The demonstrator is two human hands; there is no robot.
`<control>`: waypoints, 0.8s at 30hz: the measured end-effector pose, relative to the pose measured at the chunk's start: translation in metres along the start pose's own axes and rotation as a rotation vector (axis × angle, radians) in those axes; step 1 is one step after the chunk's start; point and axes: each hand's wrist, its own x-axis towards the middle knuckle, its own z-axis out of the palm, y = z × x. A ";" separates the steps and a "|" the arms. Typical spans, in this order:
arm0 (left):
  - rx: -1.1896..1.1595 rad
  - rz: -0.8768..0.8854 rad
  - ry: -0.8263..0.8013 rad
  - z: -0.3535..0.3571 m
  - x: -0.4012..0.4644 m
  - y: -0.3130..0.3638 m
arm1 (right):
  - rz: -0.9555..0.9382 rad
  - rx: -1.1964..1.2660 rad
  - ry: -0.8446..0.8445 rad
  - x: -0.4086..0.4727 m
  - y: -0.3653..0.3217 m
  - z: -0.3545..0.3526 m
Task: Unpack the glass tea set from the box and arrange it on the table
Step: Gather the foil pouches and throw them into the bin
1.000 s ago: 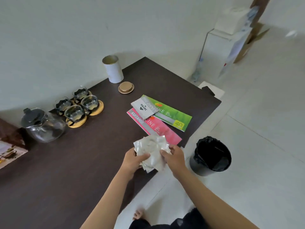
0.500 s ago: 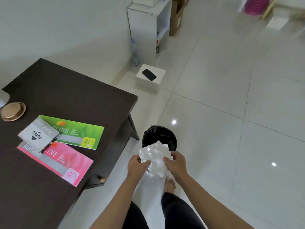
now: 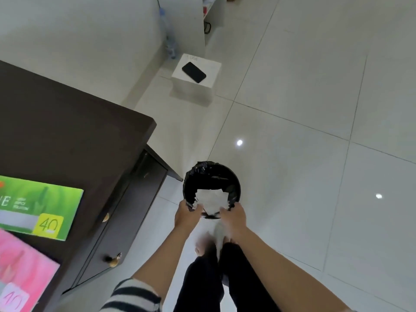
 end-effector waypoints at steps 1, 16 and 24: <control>0.005 -0.008 -0.001 0.001 0.002 -0.002 | 0.009 -0.025 -0.016 0.008 0.004 0.004; -0.076 0.219 0.312 -0.081 -0.111 0.025 | -0.181 0.001 -0.099 -0.113 -0.074 -0.003; -0.315 0.426 0.865 -0.172 -0.177 0.023 | -0.813 0.026 -0.108 -0.210 -0.160 0.057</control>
